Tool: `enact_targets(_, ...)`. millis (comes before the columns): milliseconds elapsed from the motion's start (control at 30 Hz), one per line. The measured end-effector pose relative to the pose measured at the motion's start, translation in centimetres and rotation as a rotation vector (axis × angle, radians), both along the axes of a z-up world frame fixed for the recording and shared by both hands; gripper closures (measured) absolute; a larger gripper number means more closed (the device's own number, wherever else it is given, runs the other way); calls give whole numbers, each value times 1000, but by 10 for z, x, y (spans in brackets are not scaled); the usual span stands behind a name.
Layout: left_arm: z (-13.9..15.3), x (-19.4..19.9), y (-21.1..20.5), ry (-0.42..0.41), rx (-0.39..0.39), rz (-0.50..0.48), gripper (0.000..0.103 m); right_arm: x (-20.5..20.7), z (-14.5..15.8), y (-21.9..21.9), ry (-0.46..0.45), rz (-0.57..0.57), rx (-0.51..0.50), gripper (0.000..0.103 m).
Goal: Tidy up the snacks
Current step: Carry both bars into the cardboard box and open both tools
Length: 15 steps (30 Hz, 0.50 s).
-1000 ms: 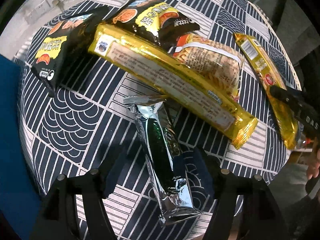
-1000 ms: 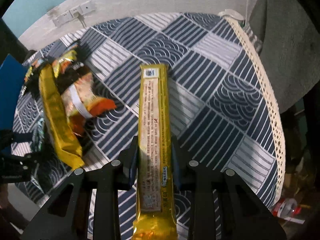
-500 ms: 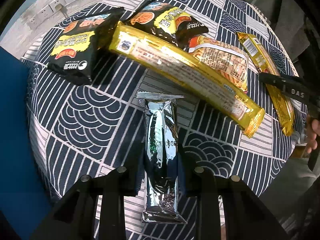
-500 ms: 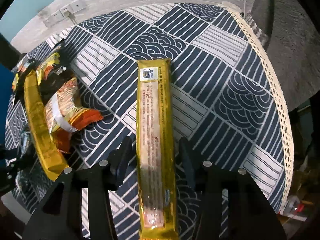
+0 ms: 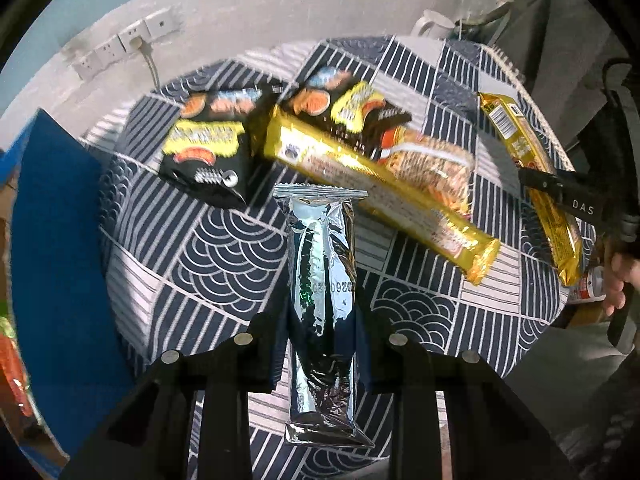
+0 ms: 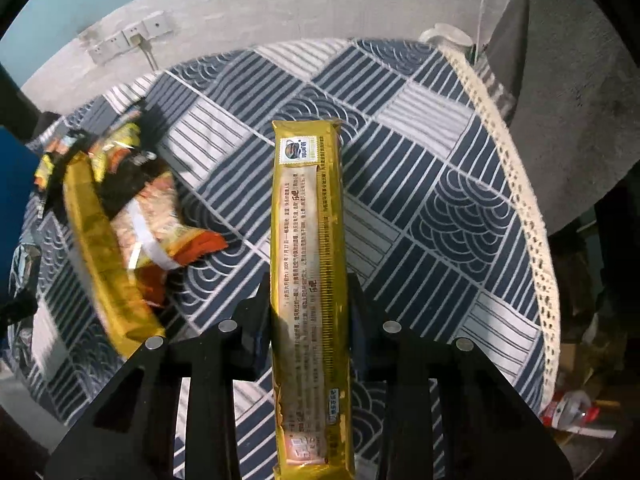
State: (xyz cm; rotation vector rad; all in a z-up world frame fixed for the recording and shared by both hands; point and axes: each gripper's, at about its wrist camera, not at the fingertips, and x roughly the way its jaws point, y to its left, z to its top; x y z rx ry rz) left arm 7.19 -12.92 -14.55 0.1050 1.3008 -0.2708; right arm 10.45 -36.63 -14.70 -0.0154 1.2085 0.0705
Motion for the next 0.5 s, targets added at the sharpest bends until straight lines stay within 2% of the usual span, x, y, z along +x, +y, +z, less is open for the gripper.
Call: enact_targets(500, 60, -14, 27, -149, 33, 14, 74, -25, 68, 45, -100, 100, 30, 72)
